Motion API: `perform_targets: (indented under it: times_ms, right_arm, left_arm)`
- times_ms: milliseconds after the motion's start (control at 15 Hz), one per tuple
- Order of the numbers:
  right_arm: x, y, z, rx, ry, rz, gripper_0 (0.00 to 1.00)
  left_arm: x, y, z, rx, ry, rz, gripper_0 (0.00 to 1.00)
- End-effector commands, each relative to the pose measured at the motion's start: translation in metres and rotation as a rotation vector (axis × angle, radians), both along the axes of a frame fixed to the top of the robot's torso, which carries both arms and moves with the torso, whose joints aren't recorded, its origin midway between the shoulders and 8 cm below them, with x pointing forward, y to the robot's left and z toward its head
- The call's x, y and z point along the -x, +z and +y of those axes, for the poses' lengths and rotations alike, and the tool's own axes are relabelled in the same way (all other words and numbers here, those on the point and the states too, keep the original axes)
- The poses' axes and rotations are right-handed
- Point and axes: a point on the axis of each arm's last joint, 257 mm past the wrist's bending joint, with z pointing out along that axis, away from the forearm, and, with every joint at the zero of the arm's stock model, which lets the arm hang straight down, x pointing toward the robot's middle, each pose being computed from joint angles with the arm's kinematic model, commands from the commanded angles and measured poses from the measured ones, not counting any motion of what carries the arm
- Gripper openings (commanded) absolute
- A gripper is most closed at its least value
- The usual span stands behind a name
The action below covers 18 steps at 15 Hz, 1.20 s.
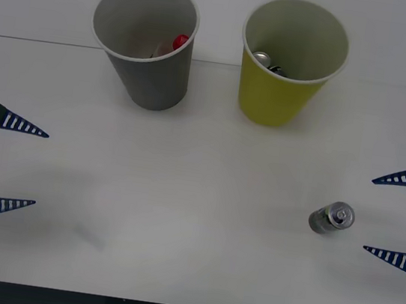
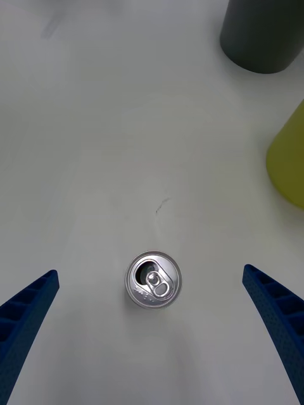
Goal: Put the can into the green bin and the plastic bottle into the gray bin
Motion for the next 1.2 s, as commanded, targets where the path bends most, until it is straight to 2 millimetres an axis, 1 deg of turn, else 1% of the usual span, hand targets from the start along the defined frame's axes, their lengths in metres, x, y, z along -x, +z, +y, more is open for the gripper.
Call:
perform_targets:
  times_ms: [67, 267, 400, 667, 1000, 1200]
  right_arm:
    - [0.002, -0.001, 0.004, -0.018, 0.001, 0.001, 1.00]
    - [-0.001, 0.009, 0.006, -0.011, 0.020, -0.035, 1.00]
    - [-0.001, 0.009, 0.004, -0.026, 0.014, -0.031, 1.00]
    - [0.006, 0.003, -0.004, -0.071, 0.013, -0.020, 1.00]
    - [0.012, -0.007, -0.023, -0.123, 0.015, -0.048, 1.00]
    - [0.012, -0.012, -0.035, -0.161, -0.004, -0.080, 1.00]
  left_arm:
    - [0.000, 0.000, 0.000, 0.000, 0.000, 0.000, 1.00]
    - [0.000, 0.000, 0.000, 0.000, 0.000, 0.000, 1.00]
    - [0.000, 0.000, 0.000, 0.000, 0.000, 0.000, 1.00]
    - [0.000, 0.000, 0.000, 0.000, 0.000, 0.000, 1.00]
    - [0.000, 0.000, 0.000, 0.000, 0.000, 0.000, 1.00]
    - [0.000, 0.000, 0.000, 0.000, 0.000, 0.000, 1.00]
